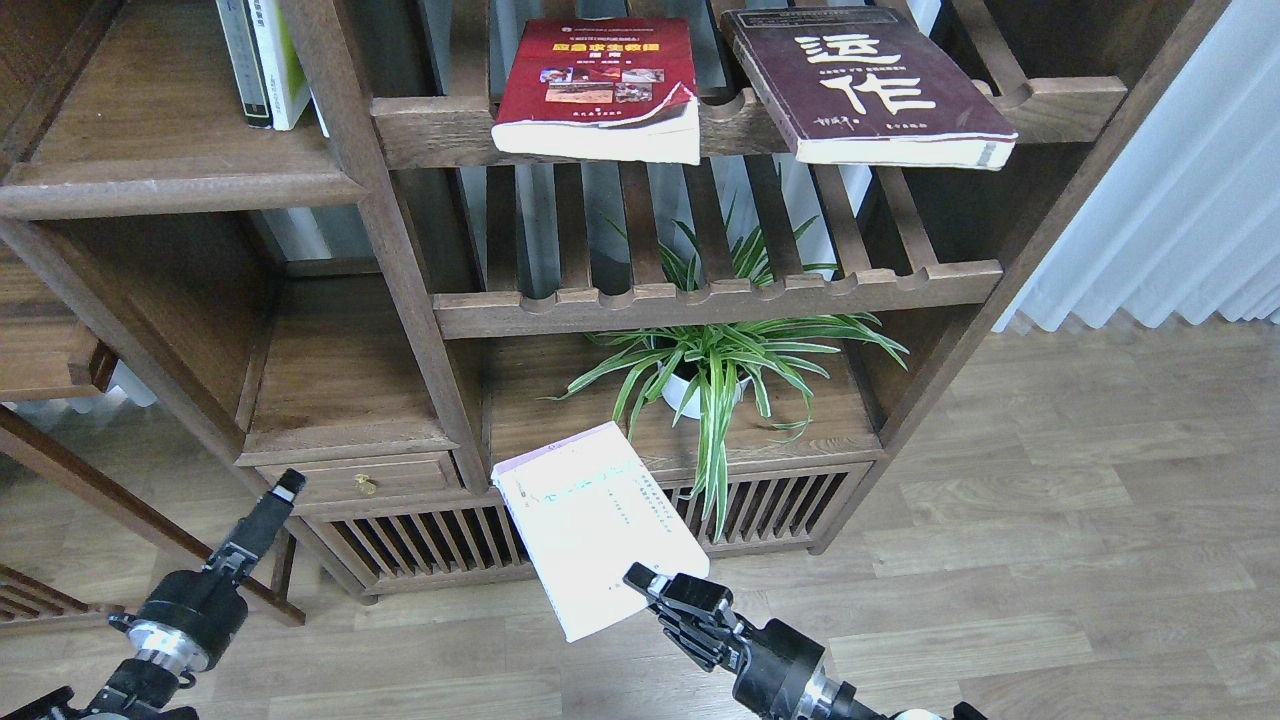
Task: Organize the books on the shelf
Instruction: 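Raise the white book and bring the left gripper up beside it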
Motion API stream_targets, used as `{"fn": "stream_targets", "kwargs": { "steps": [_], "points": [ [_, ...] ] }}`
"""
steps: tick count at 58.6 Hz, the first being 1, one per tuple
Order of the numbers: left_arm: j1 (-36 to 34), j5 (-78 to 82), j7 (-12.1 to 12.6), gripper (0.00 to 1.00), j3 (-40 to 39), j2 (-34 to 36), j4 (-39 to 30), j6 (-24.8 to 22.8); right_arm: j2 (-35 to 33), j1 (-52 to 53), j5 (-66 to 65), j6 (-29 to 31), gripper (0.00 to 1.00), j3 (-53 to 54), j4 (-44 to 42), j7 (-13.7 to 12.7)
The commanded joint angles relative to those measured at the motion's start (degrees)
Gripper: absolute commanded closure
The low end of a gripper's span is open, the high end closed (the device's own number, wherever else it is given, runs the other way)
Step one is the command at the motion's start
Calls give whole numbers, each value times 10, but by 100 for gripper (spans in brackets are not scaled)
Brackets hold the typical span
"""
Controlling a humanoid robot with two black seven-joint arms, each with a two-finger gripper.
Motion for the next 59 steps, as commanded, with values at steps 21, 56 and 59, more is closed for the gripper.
{"fn": "stream_targets", "kwargs": {
  "steps": [21, 56, 59],
  "points": [
    [64, -55, 123, 0, -249, -202, -91, 0, 0, 13, 0, 0, 95, 4, 0, 0],
    [197, -137, 203, 0, -244, -216, -248, 0, 0, 8, 51, 0, 92, -4, 59, 9],
    [201, -136, 210, 0, -242, -200, -248, 0, 0, 9, 56, 0, 92, -1, 61, 9]
  ]
}}
